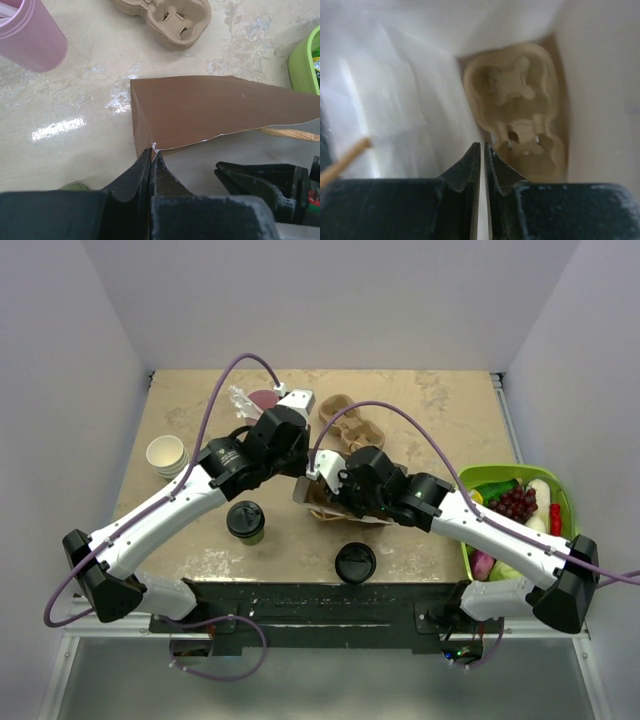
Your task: Pack the takeout coffee
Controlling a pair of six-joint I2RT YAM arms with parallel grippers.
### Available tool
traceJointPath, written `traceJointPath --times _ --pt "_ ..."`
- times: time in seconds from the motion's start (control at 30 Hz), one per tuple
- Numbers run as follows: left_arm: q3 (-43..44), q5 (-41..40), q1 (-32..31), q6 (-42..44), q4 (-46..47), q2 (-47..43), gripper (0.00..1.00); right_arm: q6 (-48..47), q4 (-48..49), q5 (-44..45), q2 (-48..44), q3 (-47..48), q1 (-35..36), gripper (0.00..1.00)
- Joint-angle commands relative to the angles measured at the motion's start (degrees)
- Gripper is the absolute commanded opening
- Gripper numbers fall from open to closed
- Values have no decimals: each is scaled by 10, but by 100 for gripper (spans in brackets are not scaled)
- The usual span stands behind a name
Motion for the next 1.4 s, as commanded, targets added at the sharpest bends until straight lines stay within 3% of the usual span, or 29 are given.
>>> traceJointPath --times 0.0,0.2,0.6,1.37 --pt "35 4 3 -8 -2 -6 0 -34 -5 51 -19 -22 1 9" --pt "35 -3 4 -2 -2 -13 0 -27 -44 118 -13 -22 1 8" --pt "48 32 4 8 12 -8 0 -10 -79 166 -4 -44 0 7" --pt "26 91 4 8 62 -18 0 54 -81 237 156 -17 -18 5"
